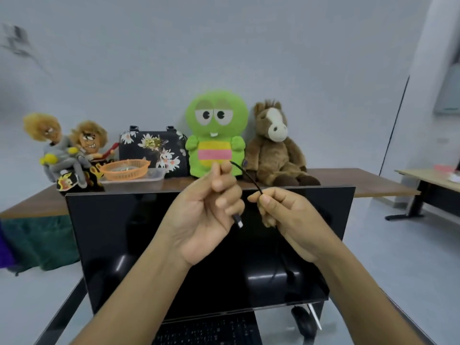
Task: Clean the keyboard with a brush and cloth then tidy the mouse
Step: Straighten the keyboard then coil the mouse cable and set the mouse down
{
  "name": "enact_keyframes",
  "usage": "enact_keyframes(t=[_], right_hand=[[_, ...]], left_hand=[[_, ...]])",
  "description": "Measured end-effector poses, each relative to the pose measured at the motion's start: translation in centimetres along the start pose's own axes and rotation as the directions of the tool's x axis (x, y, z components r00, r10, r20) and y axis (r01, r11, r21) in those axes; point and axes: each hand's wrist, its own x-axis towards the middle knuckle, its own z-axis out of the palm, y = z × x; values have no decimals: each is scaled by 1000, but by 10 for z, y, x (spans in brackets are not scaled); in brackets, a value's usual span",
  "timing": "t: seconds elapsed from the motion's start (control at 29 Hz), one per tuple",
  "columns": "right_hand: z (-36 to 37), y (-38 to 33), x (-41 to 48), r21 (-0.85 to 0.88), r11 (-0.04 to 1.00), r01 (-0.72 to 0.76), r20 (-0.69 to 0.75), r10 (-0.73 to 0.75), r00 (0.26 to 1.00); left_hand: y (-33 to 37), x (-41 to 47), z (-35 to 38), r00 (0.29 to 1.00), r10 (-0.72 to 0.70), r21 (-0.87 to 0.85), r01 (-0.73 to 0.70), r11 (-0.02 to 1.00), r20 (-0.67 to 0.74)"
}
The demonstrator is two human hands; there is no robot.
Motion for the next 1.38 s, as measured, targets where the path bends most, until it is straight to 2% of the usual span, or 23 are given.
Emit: enact_keyframes(t=[0.1, 0.17, 0.24, 0.28, 0.31, 0.38, 0.41, 0.45, 0.48, 0.52, 0.55, 0.59, 0.66, 0.72, 0.76, 0.79, 0.93, 1.0, 1.07, 1.14, 1.24, 1.31, 1.38], right_hand=[[8, 9, 3, -95, 995, -28, -6, 28, 1000], [15, 11, 4, -173, 983, -54, 33, 61, 998], [23, 11, 3, -235, 969, -72, 82, 93, 992], [26, 9, 3, -261, 963, -70, 109, 102, 989], [29, 7, 2, -289, 955, -62, 133, 104, 986], [33, 0, 3, -388, 922, -11, 159, 79, 984], [34, -4, 4, -456, 889, 35, 165, 46, 985], [35, -8, 5, -520, 849, 89, 171, 2, 985], [36, -13, 7, -571, 808, 142, 176, -48, 983], [35, -17, 9, -607, 772, 189, 184, -94, 978], [34, -20, 12, -626, 746, 228, 199, -130, 971], [31, -23, 15, -631, 731, 258, 216, -154, 964], [25, -27, 22, -598, 750, 283, 246, -163, 955], [19, -30, 28, -516, 811, 276, 266, -154, 952], [18, -30, 30, -467, 844, 263, 275, -144, 951], [18, -29, 32, -414, 876, 246, 286, -132, 949], [16, -17, 32, -144, 984, 106, 269, -64, 961], [15, -11, 31, -51, 997, 64, 243, -49, 969], [19, -5, 32, 55, 998, 41, 241, -53, 969], [29, 2, 32, 155, 988, 0, 224, -35, 974], [44, 15, 29, 165, 980, -108, 190, 76, 979], [48, 24, 26, 60, 983, -175, 171, 163, 972], [52, 26, 22, -78, 975, -209, 214, 221, 952]], left_hand=[[10, 17, 7, 963, 207, 24, -206, 978, -174], [19, 27, 6, 914, 340, 96, -327, 940, -223], [29, 35, 1, 862, 460, 271, -400, 875, -211], [33, 37, -2, 837, 514, 427, -401, 810, -188], [36, 38, -6, 817, 556, 634, -352, 689, -150], [36, 36, -17, 838, 545, 962, -126, 241, -27], [33, 32, -24, 887, 462, 999, -33, 14, 23], [29, 27, -31, 932, 362, 988, 23, -153, 34], [26, 21, -38, 960, 281, 971, 48, -235, 21], [23, 13, -43, 974, 228, 967, 57, -250, 2], [21, 6, -48, 982, 190, 977, 53, -209, -13], [18, -1, -50, 987, 159, 993, 51, -103, -34], [13, -14, -45, 986, 102, 955, 100, 279, -133], [11, -22, -36, 973, 24, 758, 162, 632, -228], [11, -25, -32, 971, -22, 665, 180, 725, -239], [12, -28, -30, 971, -69, 610, 199, 767, -229], [23, -40, -25, 932, -328, 607, 352, 713, -154], [25, -44, -24, 920, -372, 583, 370, 723, -122], [23, -45, -20, 941, -331, 498, 318, 807, -64], [21, -40, -10, 981, -194, 366, 188, 911, -21], [25, -23, 3, 986, 117, 257, -83, 963, -119], [33, -8, 1, 926, 325, 336, -249, 908, -191], [40, 4, -8, 848, 489, 570, -304, 764, -203]])
